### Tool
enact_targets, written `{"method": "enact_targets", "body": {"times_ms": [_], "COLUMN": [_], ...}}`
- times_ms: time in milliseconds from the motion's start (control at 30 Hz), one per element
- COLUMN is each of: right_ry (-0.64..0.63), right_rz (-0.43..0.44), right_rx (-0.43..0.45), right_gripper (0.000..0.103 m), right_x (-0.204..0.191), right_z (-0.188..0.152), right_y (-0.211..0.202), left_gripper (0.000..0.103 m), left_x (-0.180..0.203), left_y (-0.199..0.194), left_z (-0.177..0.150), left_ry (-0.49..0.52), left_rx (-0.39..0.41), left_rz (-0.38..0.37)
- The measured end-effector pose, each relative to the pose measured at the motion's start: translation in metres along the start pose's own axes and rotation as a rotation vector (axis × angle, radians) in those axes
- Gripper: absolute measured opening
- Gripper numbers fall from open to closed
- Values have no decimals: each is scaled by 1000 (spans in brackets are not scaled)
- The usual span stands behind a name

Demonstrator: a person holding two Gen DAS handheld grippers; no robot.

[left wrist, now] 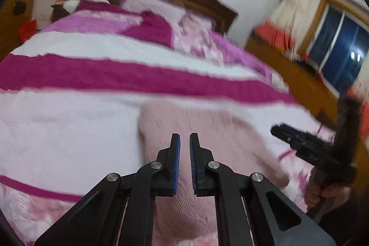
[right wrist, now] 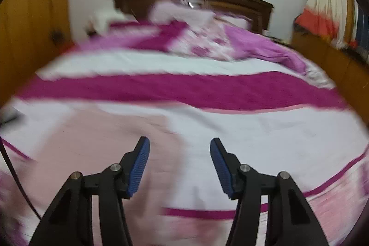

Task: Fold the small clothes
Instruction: 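Open both grippers and lift them away from the folded cardigan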

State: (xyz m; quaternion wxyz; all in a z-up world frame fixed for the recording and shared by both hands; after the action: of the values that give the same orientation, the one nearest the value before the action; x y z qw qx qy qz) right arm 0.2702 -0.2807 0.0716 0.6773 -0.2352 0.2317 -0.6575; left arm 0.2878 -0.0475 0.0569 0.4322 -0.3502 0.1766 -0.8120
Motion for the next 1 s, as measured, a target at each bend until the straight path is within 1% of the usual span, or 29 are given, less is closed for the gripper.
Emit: {"method": "enact_targets", "body": {"times_ms": [33, 67, 100, 133, 167, 200, 233, 267, 300, 333, 400, 467, 500, 633, 700, 833, 933, 1000], "right_ry": [-9, -34, -58, -75, -94, -98, -118, -115, -98, -68, -9, 53, 66, 68, 71, 66, 56, 45], "right_rz": [36, 65, 60, 14, -71, -88, -117, -125, -132, -131, -94, -55, -49, -40, -26, -14, -9, -3], "right_rx": [-23, -70, -139, -197, -242, -233, -219, -226, -226, -206, -192, -187, -180, -155, -144, -138, -145, -141], "right_gripper": [39, 34, 22, 9, 4, 3, 2, 2, 2, 2, 2, 2, 2, 2, 2, 2, 3, 10], "right_x": [-12, -24, -34, -35, -33, -31, -29, -28, -27, -23, -15, -14, -12, -7, -11, -21, -28, -36], "right_z": [-6, -17, -33, -46, -62, -68, -69, -67, -63, -57, -51, -47, -47, -41, -41, -42, -43, -43], "right_y": [4, 13, 26, 36, 50, 54, 55, 53, 47, 37, 22, 4, -6, -34, -53, -90, -109, -124], "left_gripper": [0, 0, 0, 0, 0, 0, 0, 0, 0, 0, 0, 0, 0, 0, 0, 0, 0, 0], "left_x": [1, -1, -4, -4, 1, 3, 7, 8, 11, 14, 17, 22, 27, 40, 47, 58, 64, 67], "left_y": [14, 27, 37, 40, 39, 38, 37, 35, 30, 25, 15, -3, -14, -50, -63, -99, -120, -131], "left_z": [-14, -29, -43, -50, -53, -52, -48, -45, -41, -39, -38, -37, -36, -38, -39, -44, -53, -56], "left_ry": [19, 36, 68, 104, 146, 154, 153, 156, 165, 165, 159, 156, 149, 137, 131, 120, 102, 93], "left_rx": [-48, -90, -98, -83, -66, -70, -83, -85, -80, -80, -84, -73, -70, -48, -40, -16, -20, -14], "left_rz": [23, 56, 110, 141, 165, 182, 202, 218, 244, 249, 250, 254, 252, 251, 250, 278, 285, 288]}}
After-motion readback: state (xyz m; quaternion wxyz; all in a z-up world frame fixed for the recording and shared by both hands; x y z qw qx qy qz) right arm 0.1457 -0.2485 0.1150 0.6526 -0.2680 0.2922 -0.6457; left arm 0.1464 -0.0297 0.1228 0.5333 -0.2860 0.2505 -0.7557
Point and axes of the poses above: each gripper's, at about its wrist camera, not at the fingertips, and y roughly the way its jaws point, x to its right, z to its top, the point moved 6 cm from there along y, roughly the way its jaws point, and after that the axes turned 4 degrees about -y, right-handed, at the moved point
